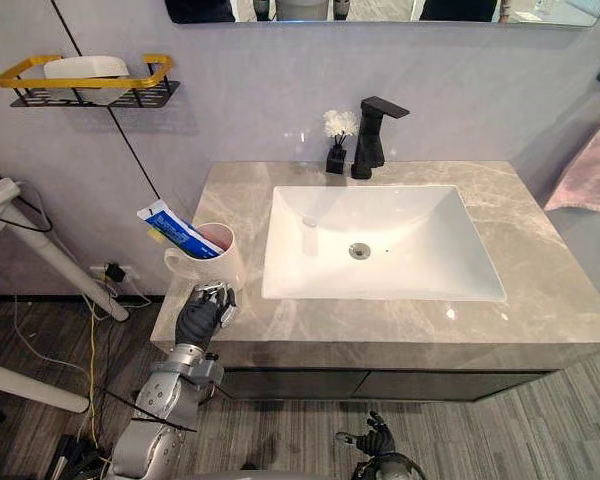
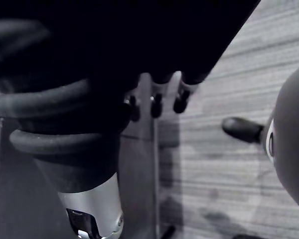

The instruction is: Organize washtable

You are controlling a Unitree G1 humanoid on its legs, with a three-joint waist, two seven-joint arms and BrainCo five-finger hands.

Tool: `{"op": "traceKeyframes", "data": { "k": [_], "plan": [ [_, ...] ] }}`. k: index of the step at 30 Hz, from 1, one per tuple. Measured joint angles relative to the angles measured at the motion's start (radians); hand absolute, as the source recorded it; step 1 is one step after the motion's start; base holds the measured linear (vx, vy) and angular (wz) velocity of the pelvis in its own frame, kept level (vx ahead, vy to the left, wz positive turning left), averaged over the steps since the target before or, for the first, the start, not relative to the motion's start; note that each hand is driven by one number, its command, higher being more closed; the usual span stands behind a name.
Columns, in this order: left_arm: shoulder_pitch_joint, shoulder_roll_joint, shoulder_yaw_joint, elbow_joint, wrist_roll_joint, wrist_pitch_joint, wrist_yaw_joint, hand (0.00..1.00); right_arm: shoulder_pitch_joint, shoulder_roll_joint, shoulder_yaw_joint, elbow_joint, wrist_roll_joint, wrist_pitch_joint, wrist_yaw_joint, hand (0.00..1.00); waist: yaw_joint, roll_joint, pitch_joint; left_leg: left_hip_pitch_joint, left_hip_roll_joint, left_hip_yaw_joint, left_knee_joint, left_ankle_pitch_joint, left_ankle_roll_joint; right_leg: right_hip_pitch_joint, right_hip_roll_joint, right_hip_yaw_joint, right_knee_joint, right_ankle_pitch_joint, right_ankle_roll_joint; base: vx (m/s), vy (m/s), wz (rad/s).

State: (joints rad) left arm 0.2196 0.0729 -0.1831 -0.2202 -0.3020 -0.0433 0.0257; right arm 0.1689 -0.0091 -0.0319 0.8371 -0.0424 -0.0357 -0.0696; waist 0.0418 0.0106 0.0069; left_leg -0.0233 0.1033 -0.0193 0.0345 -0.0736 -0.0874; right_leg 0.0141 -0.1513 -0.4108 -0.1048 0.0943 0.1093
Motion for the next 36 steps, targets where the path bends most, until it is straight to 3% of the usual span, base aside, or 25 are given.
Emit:
{"op": "traceKeyframes", "data": {
  "k": [10, 18, 36],
  "plan": [
    [-0.033, 0.032, 0.003, 0.076, -0.037, -0.014, -0.011, 1.00, -0.001, -0.002, 0.000, 0.001, 0.000, 0.000, 0.010, 0.00, -0.001, 0.002, 0.000, 0.015, 0.002, 0.002, -0.020, 0.002, -0.003, -0.005, 0.007, 0.003, -0.001, -0.002, -0.002, 0.01, -0.001, -0.01],
    [-0.130, 0.039, 0.088, 0.178, 0.080, -0.026, 0.006, 1.00, -0.009, -0.007, 0.001, 0.000, -0.001, -0.002, 0.022, 0.00, -0.027, 0.001, 0.002, 0.023, 0.002, 0.012, -0.023, 0.002, -0.003, -0.005, 0.007, 0.014, -0.001, -0.002, -0.002, 0.01, 0.000, -0.04],
    [-0.177, 0.040, 0.156, 0.211, 0.118, -0.035, 0.067, 1.00, -0.009, -0.012, -0.001, -0.002, -0.007, -0.003, 0.026, 0.00, -0.028, -0.003, 0.013, 0.023, 0.001, 0.022, -0.032, 0.002, -0.002, -0.018, 0.008, 0.027, -0.001, -0.002, -0.002, 0.00, -0.001, -0.02]
  ]
}}
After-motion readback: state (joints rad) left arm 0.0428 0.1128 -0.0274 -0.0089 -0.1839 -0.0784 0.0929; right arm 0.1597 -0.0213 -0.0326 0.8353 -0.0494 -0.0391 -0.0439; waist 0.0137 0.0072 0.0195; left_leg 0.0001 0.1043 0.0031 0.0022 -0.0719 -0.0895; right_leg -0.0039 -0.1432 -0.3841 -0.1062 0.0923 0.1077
